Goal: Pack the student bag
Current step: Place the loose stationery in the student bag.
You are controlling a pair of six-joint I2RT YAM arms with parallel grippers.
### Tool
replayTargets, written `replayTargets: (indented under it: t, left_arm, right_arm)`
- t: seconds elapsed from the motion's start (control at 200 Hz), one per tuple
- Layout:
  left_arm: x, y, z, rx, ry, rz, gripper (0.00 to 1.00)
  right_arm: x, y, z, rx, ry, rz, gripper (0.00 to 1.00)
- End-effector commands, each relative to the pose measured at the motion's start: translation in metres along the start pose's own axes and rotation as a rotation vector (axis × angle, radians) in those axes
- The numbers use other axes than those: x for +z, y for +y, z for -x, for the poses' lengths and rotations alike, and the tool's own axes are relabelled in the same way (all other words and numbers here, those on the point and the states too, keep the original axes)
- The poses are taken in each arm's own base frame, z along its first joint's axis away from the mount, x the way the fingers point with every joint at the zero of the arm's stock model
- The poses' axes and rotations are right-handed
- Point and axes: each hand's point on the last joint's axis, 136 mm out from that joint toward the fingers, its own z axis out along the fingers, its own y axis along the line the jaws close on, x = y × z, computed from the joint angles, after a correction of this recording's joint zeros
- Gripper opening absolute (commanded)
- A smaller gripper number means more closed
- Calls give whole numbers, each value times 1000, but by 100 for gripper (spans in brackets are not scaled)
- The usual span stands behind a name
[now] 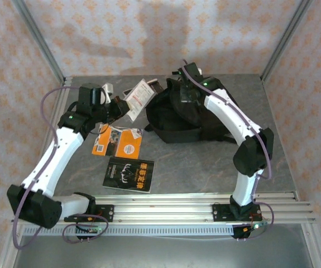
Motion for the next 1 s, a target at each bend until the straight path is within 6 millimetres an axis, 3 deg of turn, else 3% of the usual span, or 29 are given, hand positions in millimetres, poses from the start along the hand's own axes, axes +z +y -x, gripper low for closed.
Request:
replayTargets:
  t: [0.0, 0.125, 0.33, 0.465, 0.58, 0.666, 0.726, 0.876, 0.996]
  left_arm:
    - [30, -16, 7, -4, 22, -67, 0]
    - [48, -37, -7, 10, 100, -122, 0]
    - [66, -53, -22, -79, 159, -245, 0]
    - [78, -71, -19, -57, 147, -346, 0]
    - [89, -85, -14, -48, 151, -438, 0]
    - [85, -100, -8, -50, 140, -512, 0]
    - [82, -106, -7, -42, 135, -529, 0]
    - [78, -115, -12, -41, 143, -557, 0]
    - [77, -124, -17, -49, 152, -577, 0]
  right_arm:
    - [-16, 9, 17, 36, -69, 105, 0]
    - [-16, 10, 16, 48, -59, 117, 0]
    - [-23, 20, 11, 51, -27, 195, 0]
    - [-33, 30, 4, 28, 10, 278, 0]
    - [-42, 27, 4, 28, 21, 277, 0]
    - [-51, 19, 10, 28, 11, 239, 40]
    - [-60, 8, 18, 38, -22, 188, 54]
    - [-84, -4, 36, 94, -96, 182, 69]
    - [-96, 12, 37, 110, -78, 288, 75]
